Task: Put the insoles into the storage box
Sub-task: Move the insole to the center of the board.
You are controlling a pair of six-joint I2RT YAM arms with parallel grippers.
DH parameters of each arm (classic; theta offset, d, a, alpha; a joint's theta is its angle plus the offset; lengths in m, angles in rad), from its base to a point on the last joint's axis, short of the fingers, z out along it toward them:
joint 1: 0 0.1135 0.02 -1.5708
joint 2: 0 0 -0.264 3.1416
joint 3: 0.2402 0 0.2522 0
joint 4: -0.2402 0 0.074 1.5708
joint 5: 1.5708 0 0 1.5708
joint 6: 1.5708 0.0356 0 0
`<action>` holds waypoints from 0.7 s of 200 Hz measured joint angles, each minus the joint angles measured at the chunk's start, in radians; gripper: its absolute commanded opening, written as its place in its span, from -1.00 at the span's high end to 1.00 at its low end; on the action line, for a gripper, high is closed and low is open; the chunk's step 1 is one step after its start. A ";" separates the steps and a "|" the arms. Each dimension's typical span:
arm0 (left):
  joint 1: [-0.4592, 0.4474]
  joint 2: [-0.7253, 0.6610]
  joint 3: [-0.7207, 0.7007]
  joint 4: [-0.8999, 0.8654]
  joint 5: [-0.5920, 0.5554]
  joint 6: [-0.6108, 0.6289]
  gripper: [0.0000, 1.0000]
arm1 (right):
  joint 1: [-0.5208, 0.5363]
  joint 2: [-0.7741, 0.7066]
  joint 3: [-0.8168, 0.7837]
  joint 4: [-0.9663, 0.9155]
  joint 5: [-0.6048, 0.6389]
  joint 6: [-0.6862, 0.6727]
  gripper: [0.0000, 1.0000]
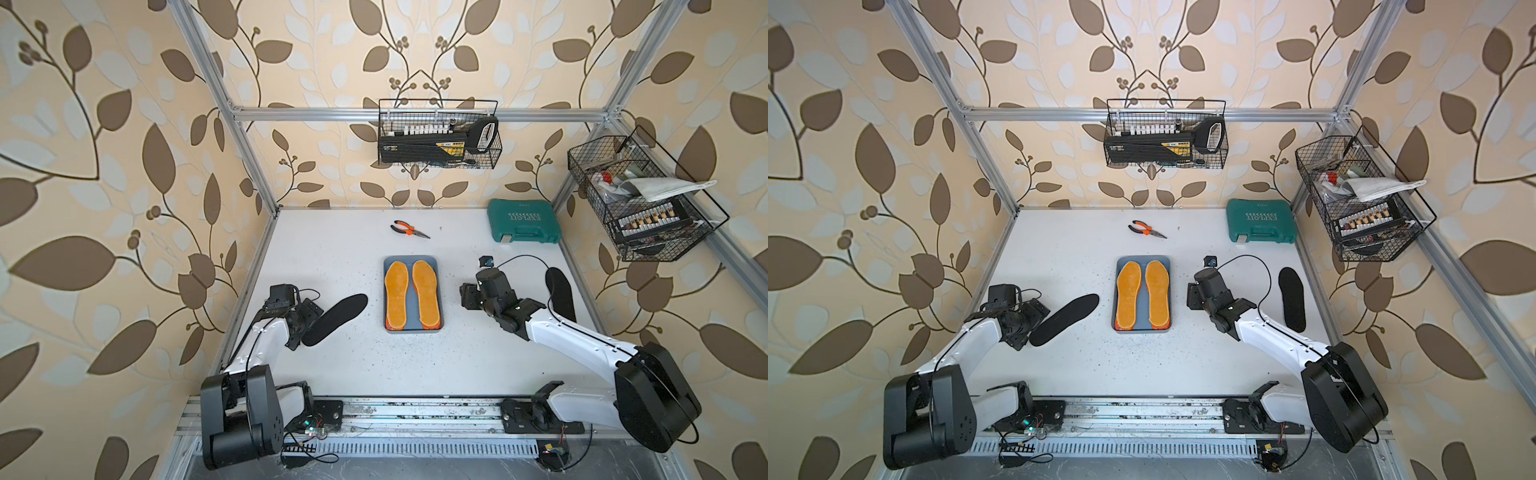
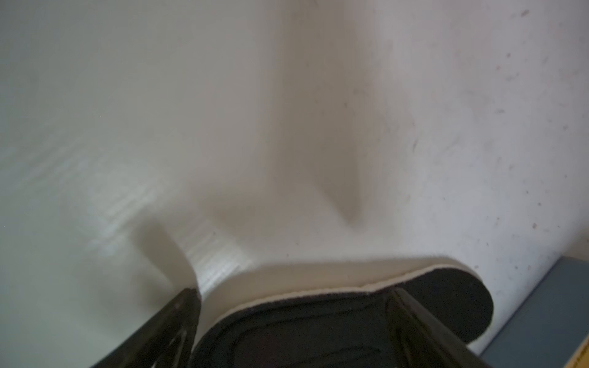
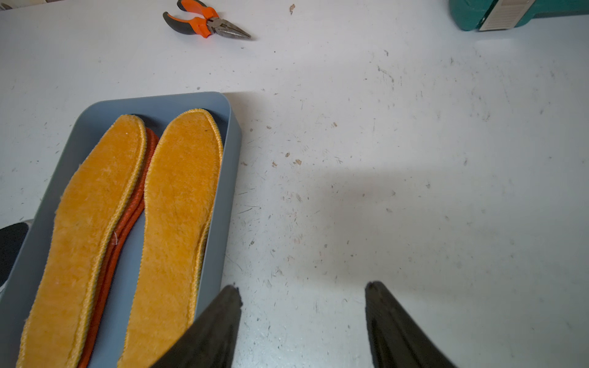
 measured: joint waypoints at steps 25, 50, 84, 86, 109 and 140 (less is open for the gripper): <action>-0.110 -0.072 -0.045 0.008 0.023 -0.084 -0.80 | -0.002 0.000 0.000 0.000 -0.005 0.001 -0.29; -0.270 -0.146 -0.094 0.034 0.026 -0.195 -0.75 | -0.003 0.000 0.000 0.000 -0.010 0.003 -0.29; -0.408 -0.129 -0.096 0.078 0.036 -0.257 -0.73 | -0.003 0.000 0.000 0.000 -0.013 0.003 -0.29; -0.411 -0.121 -0.092 0.078 0.039 -0.256 -0.73 | -0.003 0.000 0.000 0.000 -0.013 0.003 -0.29; -0.423 -0.027 -0.004 0.060 0.067 -0.216 -0.71 | -0.003 0.000 0.000 0.000 -0.014 0.003 -0.30; -0.423 0.036 0.146 0.055 0.103 -0.089 -0.70 | -0.003 0.000 0.000 0.003 -0.043 -0.010 -0.30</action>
